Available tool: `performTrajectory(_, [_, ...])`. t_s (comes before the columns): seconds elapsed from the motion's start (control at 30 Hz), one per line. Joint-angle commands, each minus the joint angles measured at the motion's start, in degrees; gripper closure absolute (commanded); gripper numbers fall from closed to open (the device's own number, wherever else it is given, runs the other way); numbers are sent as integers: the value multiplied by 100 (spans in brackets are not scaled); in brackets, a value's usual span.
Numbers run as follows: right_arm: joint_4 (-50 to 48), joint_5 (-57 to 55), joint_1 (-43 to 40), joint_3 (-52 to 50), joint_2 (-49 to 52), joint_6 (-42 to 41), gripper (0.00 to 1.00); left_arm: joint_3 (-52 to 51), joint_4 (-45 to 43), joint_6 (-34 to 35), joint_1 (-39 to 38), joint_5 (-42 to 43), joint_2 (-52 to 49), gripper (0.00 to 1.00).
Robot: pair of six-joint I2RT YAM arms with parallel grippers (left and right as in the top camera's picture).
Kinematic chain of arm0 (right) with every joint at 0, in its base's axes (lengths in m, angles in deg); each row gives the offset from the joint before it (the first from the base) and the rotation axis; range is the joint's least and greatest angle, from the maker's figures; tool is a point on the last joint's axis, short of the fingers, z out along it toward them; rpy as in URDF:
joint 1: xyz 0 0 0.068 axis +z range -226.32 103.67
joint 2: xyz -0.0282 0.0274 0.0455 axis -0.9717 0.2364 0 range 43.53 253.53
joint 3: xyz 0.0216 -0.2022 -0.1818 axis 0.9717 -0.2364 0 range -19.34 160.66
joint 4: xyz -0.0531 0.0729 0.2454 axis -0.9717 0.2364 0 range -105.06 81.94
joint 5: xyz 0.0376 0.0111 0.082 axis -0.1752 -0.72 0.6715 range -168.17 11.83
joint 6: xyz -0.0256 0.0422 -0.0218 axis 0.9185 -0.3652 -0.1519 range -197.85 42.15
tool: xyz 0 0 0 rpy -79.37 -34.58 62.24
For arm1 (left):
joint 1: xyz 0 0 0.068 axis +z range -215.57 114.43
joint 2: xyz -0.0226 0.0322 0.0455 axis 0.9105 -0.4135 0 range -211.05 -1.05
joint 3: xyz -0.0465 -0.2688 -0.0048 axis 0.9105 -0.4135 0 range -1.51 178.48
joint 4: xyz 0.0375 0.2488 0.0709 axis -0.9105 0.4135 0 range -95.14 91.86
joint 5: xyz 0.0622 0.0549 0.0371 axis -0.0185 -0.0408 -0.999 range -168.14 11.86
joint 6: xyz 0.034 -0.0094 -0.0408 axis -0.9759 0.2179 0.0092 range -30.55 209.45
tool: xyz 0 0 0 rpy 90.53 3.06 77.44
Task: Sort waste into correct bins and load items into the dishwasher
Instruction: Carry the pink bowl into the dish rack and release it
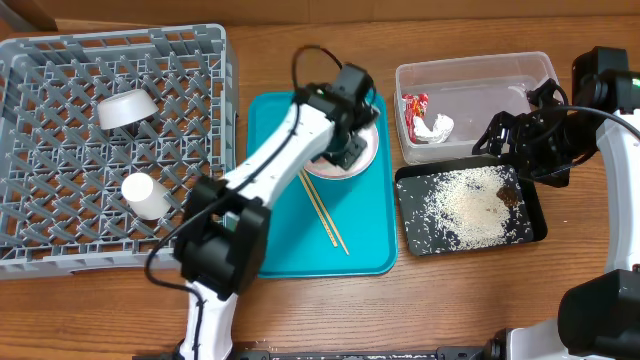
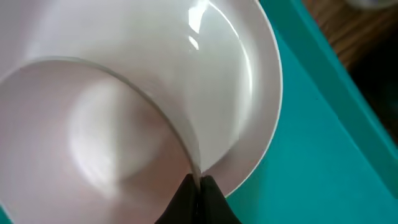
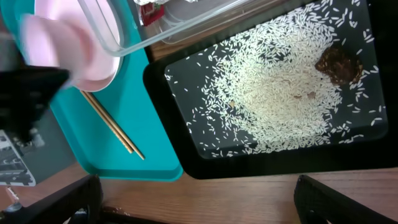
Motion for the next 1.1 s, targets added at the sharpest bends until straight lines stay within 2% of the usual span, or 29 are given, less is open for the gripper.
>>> performTrajectory(0.0, [-9, -52, 11, 9, -181, 7, 0, 645, 90, 437, 597, 96, 1032, 96])
performTrajectory(0.13, [-20, -55, 11, 9, -181, 7, 0, 706, -83, 260, 1355, 1287, 1582, 96])
performTrajectory(0.3, [-24, -55, 11, 9, -181, 7, 0, 695, -92, -247, 2597, 3180, 1703, 96])
performTrajectory(0.4, [-22, -55, 11, 9, -181, 7, 0, 693, -74, -540, 3482, 4564, 1497, 96])
performTrajectory(0.43, [-20, -55, 11, 9, -181, 7, 0, 693, -109, -691, 3958, 5344, 1296, 96])
performTrajectory(0.63, [-4, -55, 11, 9, -181, 7, 0, 693, -247, -785, 4964, 7018, 376, 96])
performTrajectory(0.77, [2, -55, 11, 9, -181, 7, 0, 693, -337, -728, 5362, 7672, -103, 96])
performTrajectory(1.07, [42, -55, 11, 9, -181, 7, 0, 693, -208, -632, 5805, 7715, -791, 96])
